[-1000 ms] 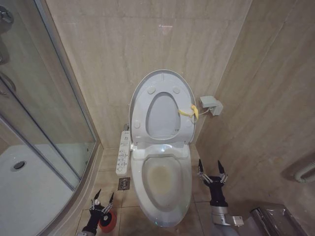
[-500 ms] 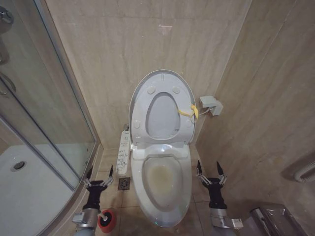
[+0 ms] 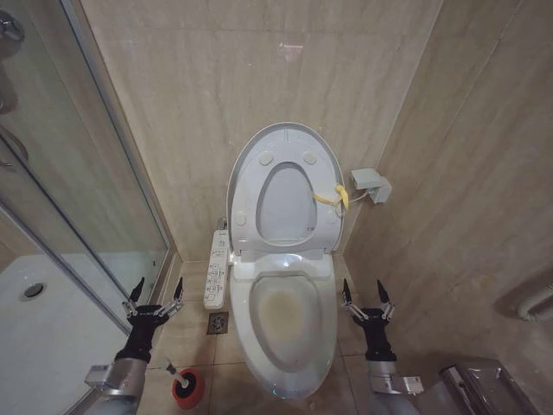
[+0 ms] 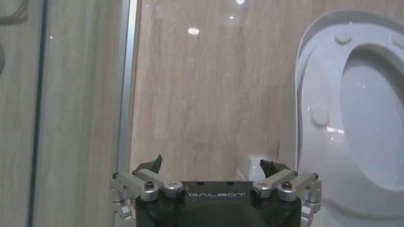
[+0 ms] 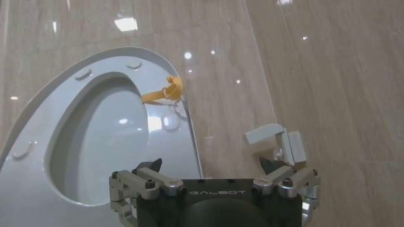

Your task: Open the toilet lid, clean the toilet bowl with a toilet brush, close the toilet lid, and flush.

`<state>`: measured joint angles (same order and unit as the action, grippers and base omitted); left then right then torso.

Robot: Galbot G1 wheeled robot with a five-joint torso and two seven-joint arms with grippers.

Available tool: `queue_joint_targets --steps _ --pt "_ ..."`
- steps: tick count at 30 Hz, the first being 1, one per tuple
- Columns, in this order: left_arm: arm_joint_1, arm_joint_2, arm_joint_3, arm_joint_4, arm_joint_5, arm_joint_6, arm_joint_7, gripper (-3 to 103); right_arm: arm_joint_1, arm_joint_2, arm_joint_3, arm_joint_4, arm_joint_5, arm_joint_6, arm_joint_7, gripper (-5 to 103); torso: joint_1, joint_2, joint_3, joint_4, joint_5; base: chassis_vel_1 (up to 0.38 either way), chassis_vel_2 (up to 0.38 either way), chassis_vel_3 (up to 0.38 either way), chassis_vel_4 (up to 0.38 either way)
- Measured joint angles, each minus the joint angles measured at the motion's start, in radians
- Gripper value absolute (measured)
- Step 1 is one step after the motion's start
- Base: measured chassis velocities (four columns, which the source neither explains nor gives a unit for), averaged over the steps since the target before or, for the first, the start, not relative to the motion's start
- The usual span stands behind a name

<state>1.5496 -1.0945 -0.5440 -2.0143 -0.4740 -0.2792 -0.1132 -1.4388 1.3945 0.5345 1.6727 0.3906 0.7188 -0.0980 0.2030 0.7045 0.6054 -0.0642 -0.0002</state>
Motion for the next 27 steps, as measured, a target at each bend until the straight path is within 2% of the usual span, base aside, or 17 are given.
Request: queue_joint_targets --steps 4,13,16,27 --pt "-0.004 0.013 -0.020 -0.052 -0.047 0.054 -0.003 100 0.010 -0.014 -0.001 -0.009 0.017 -0.019 0.020 100 0.000 0.000 0.000 0.0000 0.0001 0.000 0.000 0.000 0.000" --pt "0.012 0.008 -0.038 -0.119 -0.067 0.085 -0.022 100 0.043 -0.079 -0.008 0.013 0.024 -0.046 0.041 100 0.000 0.000 0.000 0.0004 0.0001 0.000 0.000 0.000 0.000" --pt "0.043 -0.018 -0.058 -0.195 -0.068 0.104 -0.035 100 0.057 -0.114 -0.011 0.050 0.014 -0.054 0.042 100 0.000 0.000 0.000 0.0003 0.0002 0.000 0.000 0.000 0.000" --pt "0.097 -0.053 -0.093 -0.258 -0.051 0.103 -0.034 100 0.092 -0.173 -0.023 0.085 0.030 -0.080 0.059 100 0.000 0.000 0.000 0.0000 0.0003 0.000 0.000 0.000 0.000"
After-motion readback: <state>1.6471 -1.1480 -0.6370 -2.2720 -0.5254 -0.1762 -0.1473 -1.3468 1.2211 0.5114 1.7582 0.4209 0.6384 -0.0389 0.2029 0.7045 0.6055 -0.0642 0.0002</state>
